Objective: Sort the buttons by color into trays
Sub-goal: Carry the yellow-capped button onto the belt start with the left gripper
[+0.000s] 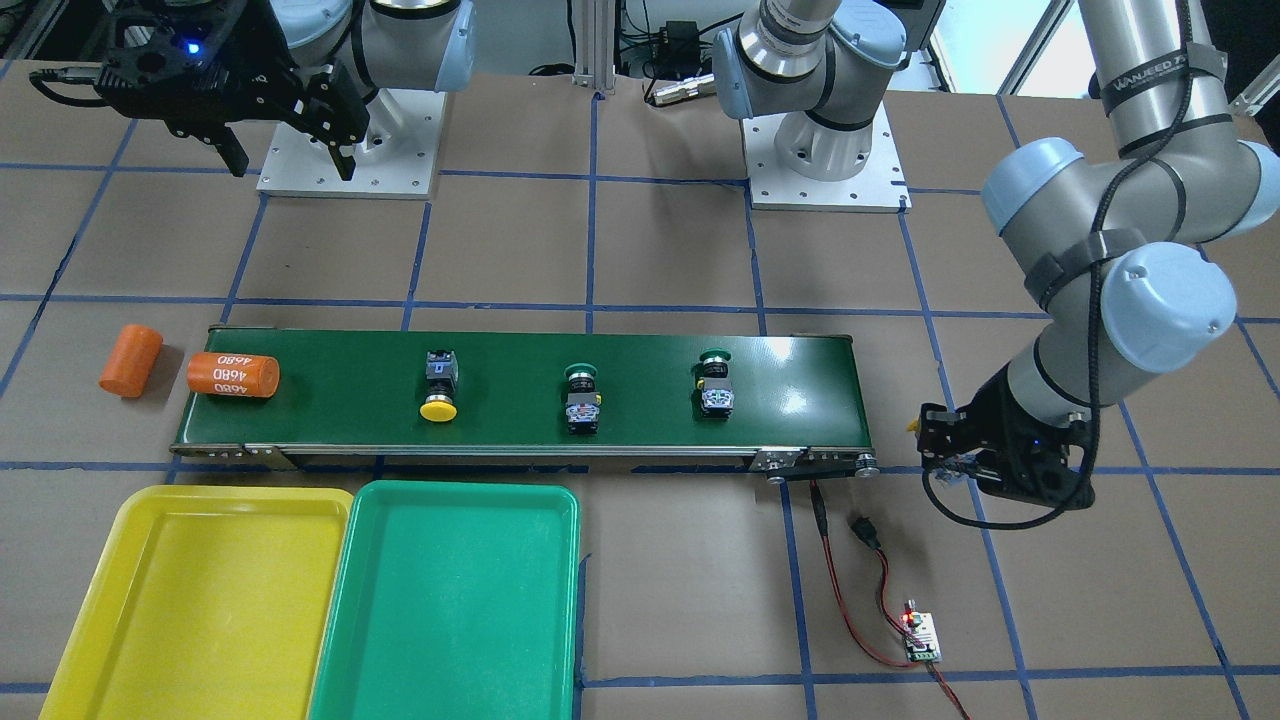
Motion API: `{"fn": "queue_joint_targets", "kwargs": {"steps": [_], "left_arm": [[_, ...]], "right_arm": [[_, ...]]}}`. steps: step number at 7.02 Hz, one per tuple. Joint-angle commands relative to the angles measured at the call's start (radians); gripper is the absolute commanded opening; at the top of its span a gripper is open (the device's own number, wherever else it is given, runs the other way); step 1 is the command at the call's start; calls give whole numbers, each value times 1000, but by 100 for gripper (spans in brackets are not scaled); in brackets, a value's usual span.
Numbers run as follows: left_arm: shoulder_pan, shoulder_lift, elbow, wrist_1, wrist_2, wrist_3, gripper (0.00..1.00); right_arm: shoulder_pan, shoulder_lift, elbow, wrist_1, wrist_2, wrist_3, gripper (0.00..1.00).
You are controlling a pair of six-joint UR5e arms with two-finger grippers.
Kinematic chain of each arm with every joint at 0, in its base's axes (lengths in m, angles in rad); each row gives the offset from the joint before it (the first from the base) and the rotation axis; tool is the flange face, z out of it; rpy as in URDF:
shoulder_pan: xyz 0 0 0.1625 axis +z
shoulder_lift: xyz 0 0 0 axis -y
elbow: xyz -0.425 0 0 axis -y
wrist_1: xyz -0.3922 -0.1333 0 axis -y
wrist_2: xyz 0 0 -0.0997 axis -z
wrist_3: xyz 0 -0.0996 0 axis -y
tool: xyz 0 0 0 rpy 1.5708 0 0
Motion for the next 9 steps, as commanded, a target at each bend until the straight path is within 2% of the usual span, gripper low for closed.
{"fn": "queue_joint_targets", "kwargs": {"steps": [1,4,7,8,9], "left_arm": [[-67,34,-67,-12,-16,81,0],[-82,61,-179,68,-17,247,0],[-82,80,-231,85,-69,259,0],[-85,81,-231,88,-74,262,25],[-92,81,-230,88,-83,262,99]], "right_arm": [[0,1,0,0,0,0,100],[-6,2,0,-3,-1,0,100],[3,20,-2,-6,-49,-2,100],[3,58,0,-6,-50,-2,100],[3,141,0,-6,-32,5,100]]}}
